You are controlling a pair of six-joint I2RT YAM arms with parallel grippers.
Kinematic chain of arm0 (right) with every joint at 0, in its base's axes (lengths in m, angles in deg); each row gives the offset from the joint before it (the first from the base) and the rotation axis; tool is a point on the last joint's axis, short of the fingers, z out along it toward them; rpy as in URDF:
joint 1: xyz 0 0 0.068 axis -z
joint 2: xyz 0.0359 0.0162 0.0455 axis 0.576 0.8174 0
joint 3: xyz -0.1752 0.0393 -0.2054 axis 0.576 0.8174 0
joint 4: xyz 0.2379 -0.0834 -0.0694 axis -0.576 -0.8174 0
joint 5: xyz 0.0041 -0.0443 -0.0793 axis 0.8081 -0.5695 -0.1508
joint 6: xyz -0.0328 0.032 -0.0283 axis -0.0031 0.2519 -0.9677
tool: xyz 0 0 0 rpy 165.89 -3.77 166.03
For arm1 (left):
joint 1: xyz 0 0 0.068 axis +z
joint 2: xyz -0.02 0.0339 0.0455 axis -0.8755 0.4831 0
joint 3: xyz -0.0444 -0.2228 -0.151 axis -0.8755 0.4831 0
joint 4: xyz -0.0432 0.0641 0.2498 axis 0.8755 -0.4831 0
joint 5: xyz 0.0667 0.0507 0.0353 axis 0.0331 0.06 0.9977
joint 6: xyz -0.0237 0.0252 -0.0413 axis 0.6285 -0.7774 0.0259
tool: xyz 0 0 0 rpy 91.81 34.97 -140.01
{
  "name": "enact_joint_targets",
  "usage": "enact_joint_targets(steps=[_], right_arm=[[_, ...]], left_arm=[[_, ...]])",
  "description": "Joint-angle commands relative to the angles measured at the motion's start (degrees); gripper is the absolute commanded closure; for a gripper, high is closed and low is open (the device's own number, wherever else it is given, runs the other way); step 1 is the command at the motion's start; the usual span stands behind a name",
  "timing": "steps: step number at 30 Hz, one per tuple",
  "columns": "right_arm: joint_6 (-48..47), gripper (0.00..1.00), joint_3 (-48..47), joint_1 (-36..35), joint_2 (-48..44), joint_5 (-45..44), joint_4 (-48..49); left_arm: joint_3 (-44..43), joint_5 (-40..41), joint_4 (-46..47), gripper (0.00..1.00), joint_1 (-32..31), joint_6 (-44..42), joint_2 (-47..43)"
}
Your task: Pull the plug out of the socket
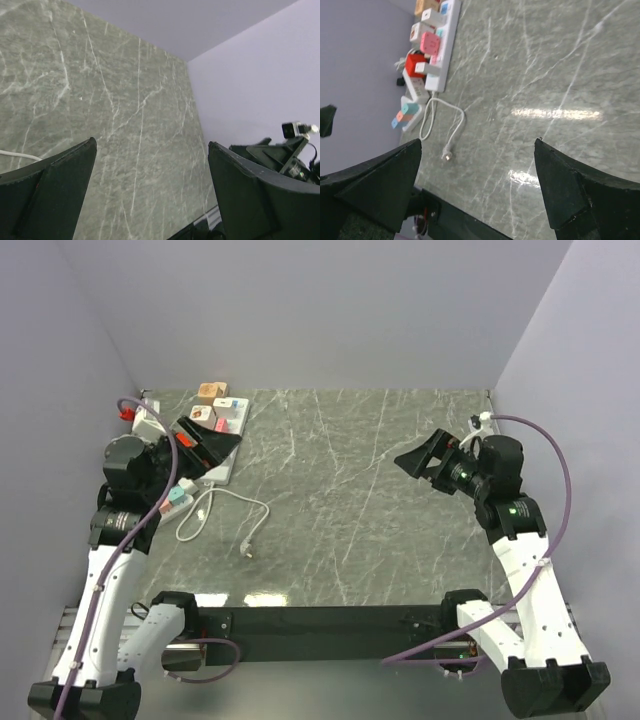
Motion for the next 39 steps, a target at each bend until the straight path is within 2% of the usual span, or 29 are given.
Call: enact_joint_targets(steps=[1,4,7,8,11,12,17,22,32,39], right_arm=[[-0.9,0.0,2.9,0.0,0.4,7.3,5.7],[-1.1,0.0,4.2,0.0,0.7,7.4,5.4],[-3.5,0.0,4.9,-0.3,0.0,4.6,3.2],[-5.2,0.0,5.1,-0.6,-0.1,3.6,2.4],[-7.9,0.0,4.7,-2.3,0.3,-0.3,-1.9],[-8.1,0.0,4.6,-3.2,0.4,-1.3,-3.5],[-8.4,0.0,2.3,-9.7,0.9,-9.6,-6.5],[-7.8,0.0,2.8,-12.0,1.1,-10.9,-6.0],[-6.0,0.0,3.7,-13.7,2.6,-10.9,-3.6],[-6.0,0.0,4.1,-14.4,3.1,-11.5,-3.2]], left_arm=[[-0.6,-5.5,4.2,0.01,-0.2,-3.7,2.0],[2.7,-8.5,6.6,0.01,-0.2,-6.1,3.7],[0.1,-0.4,-0.4,0.0,-0.2,-9.7,8.4],[-2.2,4.9,-4.2,0.01,-0.3,-11.1,11.6],[-6.7,13.0,-8.0,0.01,-0.7,-15.3,18.4],[-7.7,18.1,-9.5,0.01,-0.9,-16.9,20.2],[-13.0,27.0,-10.5,0.01,-1.4,-19.1,31.9],[-17.5,36.1,-11.5,0.01,-2.5,-21.4,41.0],[-24.2,41.6,-10.7,0.01,-3.9,-26.9,52.8],[-24.9,39.0,-7.9,0.01,-3.9,-32.4,57.9]])
